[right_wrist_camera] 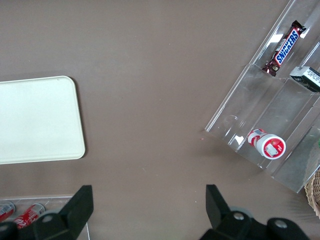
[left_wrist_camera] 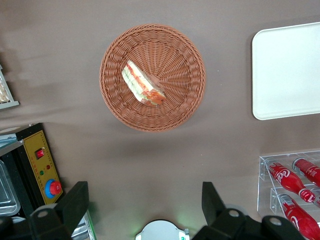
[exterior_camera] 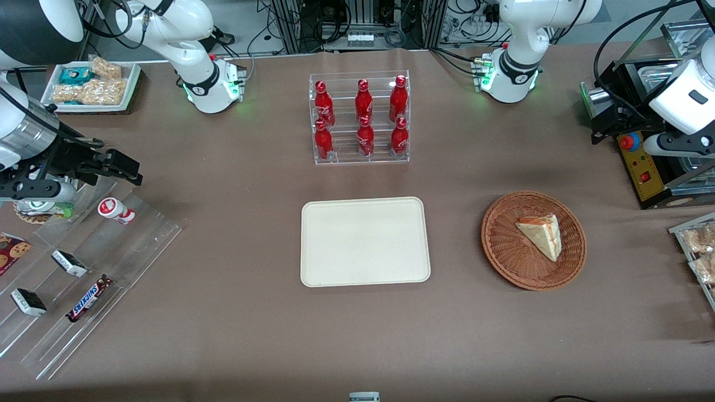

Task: Place sandwich from basket to tray

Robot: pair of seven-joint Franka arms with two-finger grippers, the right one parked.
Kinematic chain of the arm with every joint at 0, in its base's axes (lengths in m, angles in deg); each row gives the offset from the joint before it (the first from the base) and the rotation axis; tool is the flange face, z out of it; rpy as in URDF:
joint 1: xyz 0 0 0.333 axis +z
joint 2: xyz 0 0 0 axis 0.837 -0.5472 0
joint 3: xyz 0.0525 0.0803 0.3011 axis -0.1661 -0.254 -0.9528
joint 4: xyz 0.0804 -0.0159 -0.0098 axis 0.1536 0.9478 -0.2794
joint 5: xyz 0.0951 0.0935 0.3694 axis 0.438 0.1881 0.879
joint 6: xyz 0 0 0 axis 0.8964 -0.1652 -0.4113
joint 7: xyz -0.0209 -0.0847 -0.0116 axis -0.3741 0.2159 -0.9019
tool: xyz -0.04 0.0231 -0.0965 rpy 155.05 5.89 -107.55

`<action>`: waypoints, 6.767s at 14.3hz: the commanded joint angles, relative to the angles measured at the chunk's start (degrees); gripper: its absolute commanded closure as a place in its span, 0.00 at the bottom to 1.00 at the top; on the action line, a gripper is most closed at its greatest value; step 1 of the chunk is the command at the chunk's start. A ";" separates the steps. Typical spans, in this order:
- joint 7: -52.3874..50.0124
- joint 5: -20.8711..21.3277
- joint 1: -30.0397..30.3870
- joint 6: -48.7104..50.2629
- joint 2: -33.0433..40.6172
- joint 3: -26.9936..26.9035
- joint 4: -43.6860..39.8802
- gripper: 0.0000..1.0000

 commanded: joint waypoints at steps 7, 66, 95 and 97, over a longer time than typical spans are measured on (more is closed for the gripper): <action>-0.79 0.90 0.29 1.25 -1.89 -0.20 -0.79 0.00; -43.94 2.13 -28.87 -42.96 -44.41 4.64 -13.15 0.94; -54.40 4.59 -32.85 -33.23 -39.45 4.55 -14.67 0.00; -54.23 4.68 -31.97 -31.20 -34.26 4.38 -14.15 0.00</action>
